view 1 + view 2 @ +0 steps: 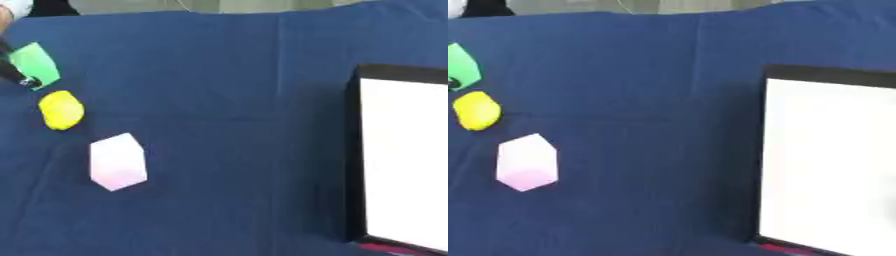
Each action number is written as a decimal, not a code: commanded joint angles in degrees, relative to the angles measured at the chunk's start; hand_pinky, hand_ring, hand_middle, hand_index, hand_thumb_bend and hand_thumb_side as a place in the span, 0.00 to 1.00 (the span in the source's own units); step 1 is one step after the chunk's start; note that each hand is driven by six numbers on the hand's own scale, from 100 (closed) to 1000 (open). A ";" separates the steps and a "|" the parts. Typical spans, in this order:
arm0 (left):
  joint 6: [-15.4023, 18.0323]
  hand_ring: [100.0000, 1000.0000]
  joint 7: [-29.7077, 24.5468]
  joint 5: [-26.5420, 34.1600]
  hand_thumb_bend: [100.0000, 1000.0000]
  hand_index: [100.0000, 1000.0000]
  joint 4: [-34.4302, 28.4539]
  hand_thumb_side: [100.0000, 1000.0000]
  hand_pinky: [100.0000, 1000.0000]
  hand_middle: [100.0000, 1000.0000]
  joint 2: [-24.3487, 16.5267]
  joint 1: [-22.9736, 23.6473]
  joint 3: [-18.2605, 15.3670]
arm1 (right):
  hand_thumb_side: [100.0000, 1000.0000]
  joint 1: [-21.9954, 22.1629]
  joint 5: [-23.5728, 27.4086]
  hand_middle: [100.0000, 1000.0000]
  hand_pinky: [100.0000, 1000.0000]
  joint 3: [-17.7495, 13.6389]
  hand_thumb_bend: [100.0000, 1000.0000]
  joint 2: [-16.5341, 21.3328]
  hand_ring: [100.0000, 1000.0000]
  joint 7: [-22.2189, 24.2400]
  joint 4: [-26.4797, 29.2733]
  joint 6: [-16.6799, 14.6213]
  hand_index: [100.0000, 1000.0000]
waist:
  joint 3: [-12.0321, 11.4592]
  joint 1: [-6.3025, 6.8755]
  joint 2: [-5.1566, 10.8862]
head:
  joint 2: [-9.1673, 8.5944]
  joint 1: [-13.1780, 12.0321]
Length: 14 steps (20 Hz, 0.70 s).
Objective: Pick up the objects with one hand, pass them to the other hand, and then place them into the box on the other side of the table.
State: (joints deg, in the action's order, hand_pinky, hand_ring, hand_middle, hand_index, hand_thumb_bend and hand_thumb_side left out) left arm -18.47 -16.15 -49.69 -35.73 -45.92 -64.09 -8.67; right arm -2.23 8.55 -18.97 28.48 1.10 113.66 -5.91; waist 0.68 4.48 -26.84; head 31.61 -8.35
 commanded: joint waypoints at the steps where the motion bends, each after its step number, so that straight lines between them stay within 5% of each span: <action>1: -0.19 0.80 0.46 1.18 0.64 0.75 -0.74 0.00 0.86 0.71 -3.38 -1.14 -0.47 | 0.32 -0.11 -0.39 0.68 0.85 -0.28 0.00 1.03 0.89 0.31 0.94 0.00 0.97 | 0.01 0.62 0.29 | -0.48 0.08; 14: -1.67 0.81 -3.13 -0.36 0.65 0.76 1.01 0.00 0.86 0.72 -3.21 -0.65 -0.27 | 0.33 -0.13 -0.94 0.68 0.85 -0.31 0.00 0.43 0.89 0.62 0.94 0.05 0.97 | 0.76 0.81 -0.10 | -0.64 -0.95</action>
State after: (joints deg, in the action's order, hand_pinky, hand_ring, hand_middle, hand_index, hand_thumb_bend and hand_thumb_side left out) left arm -20.23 -19.03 -49.62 -34.30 -46.43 -64.08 -8.64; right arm -2.25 8.00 -18.97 28.07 1.45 113.66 -5.71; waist 1.39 4.68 -27.12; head 31.57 -9.10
